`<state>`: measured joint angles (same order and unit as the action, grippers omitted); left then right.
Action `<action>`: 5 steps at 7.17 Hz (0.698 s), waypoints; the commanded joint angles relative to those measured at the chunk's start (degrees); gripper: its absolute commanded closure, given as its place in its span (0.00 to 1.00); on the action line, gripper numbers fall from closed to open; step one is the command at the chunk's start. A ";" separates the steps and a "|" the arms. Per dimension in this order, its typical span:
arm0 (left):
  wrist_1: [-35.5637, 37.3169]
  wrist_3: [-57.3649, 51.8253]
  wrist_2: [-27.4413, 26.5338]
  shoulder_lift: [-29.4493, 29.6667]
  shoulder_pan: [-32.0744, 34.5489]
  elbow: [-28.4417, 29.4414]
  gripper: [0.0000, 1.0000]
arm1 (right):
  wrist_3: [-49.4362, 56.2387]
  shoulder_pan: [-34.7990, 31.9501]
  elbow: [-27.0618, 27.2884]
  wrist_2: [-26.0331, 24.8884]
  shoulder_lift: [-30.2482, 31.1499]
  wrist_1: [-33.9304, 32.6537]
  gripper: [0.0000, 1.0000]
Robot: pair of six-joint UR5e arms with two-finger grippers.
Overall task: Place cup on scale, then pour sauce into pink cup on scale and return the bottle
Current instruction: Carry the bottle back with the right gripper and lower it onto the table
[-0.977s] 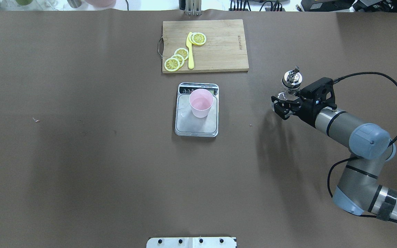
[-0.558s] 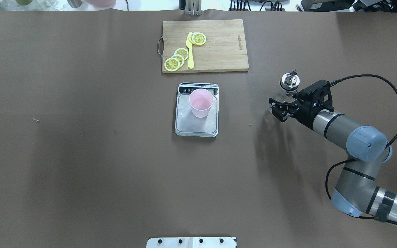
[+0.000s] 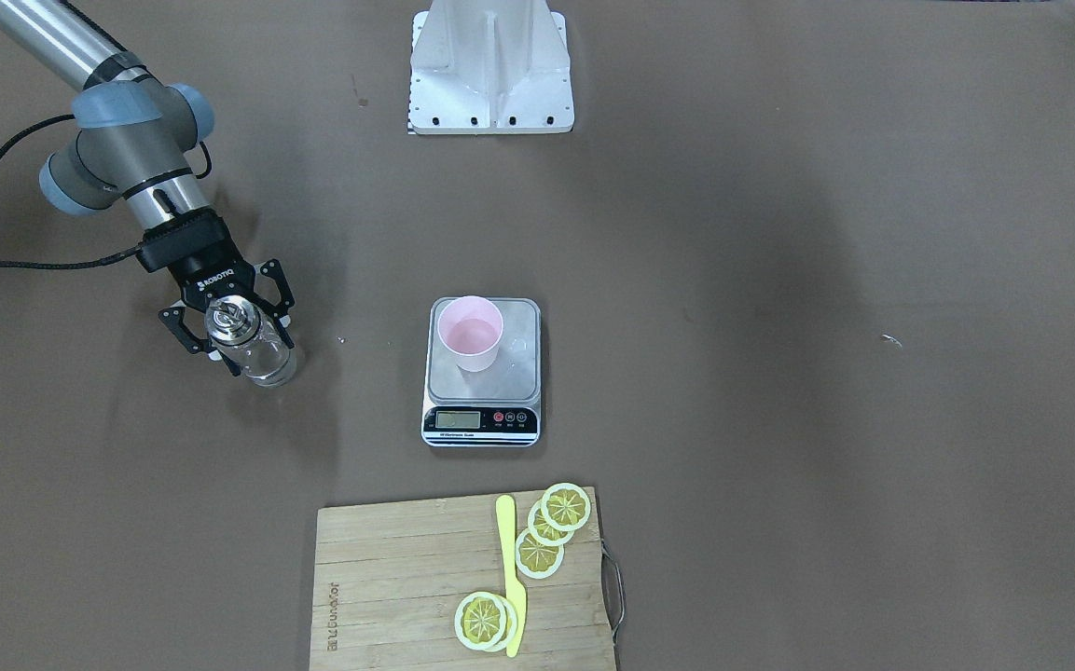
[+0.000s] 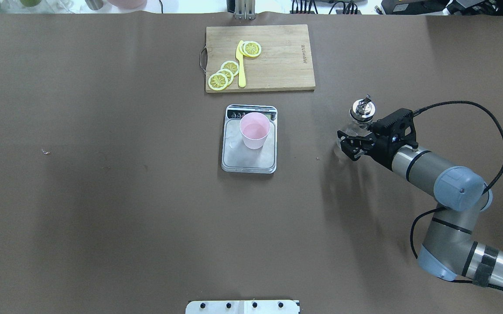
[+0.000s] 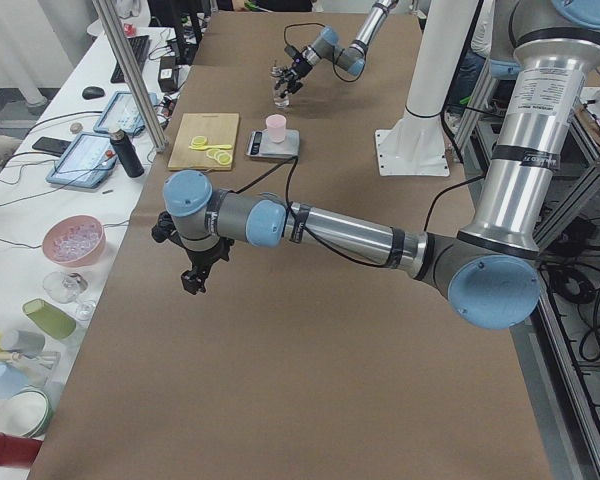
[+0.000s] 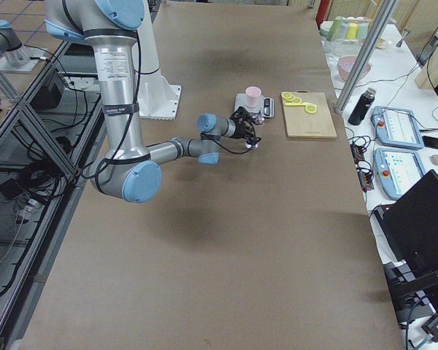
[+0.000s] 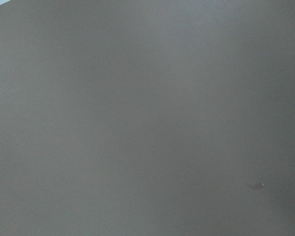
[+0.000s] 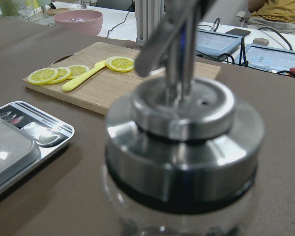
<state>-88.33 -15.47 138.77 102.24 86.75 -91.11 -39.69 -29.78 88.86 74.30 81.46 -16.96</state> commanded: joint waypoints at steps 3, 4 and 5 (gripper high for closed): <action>-0.09 0.00 0.10 -0.02 0.00 -0.03 0.02 | -0.04 0.87 -0.88 -0.91 -0.16 0.00 0.84; -0.09 0.00 0.18 -0.02 0.00 -0.03 0.02 | -0.04 0.87 -0.88 -0.91 -0.16 0.00 0.73; -0.09 0.00 0.18 -0.02 0.09 -0.12 0.02 | -0.04 0.87 -0.79 -0.82 -0.16 0.00 0.17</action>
<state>-88.42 -15.47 138.92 102.22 86.78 -91.17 -39.72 -28.94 88.01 73.41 81.30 -16.96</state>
